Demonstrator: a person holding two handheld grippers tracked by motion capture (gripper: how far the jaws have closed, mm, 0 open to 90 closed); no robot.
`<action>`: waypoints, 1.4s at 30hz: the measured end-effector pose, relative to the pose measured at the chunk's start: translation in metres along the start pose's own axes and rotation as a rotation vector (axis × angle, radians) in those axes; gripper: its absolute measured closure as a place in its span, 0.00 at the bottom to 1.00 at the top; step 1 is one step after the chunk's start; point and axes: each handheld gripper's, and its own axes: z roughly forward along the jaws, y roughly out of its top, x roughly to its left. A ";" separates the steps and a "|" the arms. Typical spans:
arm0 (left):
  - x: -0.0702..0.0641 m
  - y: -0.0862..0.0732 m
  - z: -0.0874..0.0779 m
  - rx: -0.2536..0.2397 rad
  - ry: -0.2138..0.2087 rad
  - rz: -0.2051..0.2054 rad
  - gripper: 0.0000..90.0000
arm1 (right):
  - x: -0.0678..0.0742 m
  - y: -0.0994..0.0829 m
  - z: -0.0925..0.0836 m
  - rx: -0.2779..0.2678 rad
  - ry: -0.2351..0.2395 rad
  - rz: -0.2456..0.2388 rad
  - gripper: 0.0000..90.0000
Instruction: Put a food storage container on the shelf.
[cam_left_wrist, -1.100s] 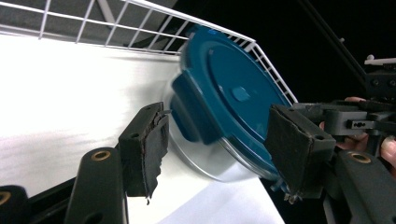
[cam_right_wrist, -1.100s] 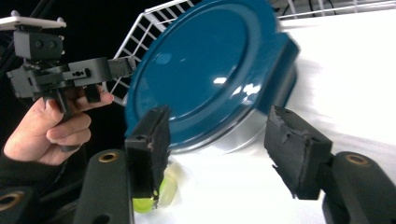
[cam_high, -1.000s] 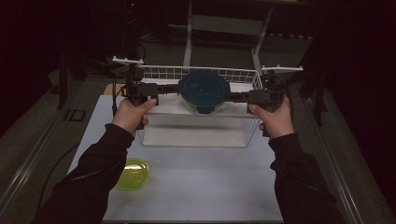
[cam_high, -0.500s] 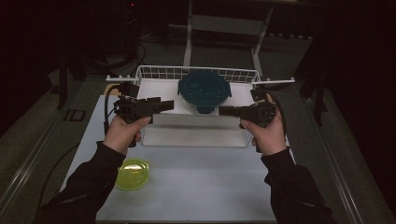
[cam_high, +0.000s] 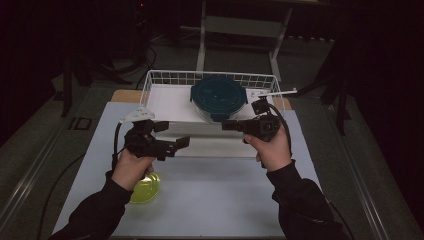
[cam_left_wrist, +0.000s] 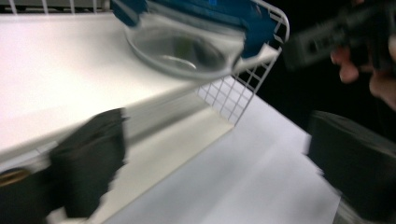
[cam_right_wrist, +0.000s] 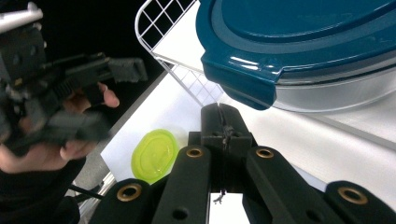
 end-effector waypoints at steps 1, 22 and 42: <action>-0.002 -0.004 0.000 0.002 0.003 0.013 0.01 | -0.001 0.000 0.001 -0.003 -0.002 0.004 1.00; -0.017 -0.029 0.008 0.008 -0.028 0.082 0.01 | -0.017 0.015 0.016 -0.018 -0.072 0.044 1.00; -0.017 -0.038 -0.007 0.011 -0.076 0.136 0.01 | -0.006 -0.032 -0.001 -0.093 0.083 -0.089 0.22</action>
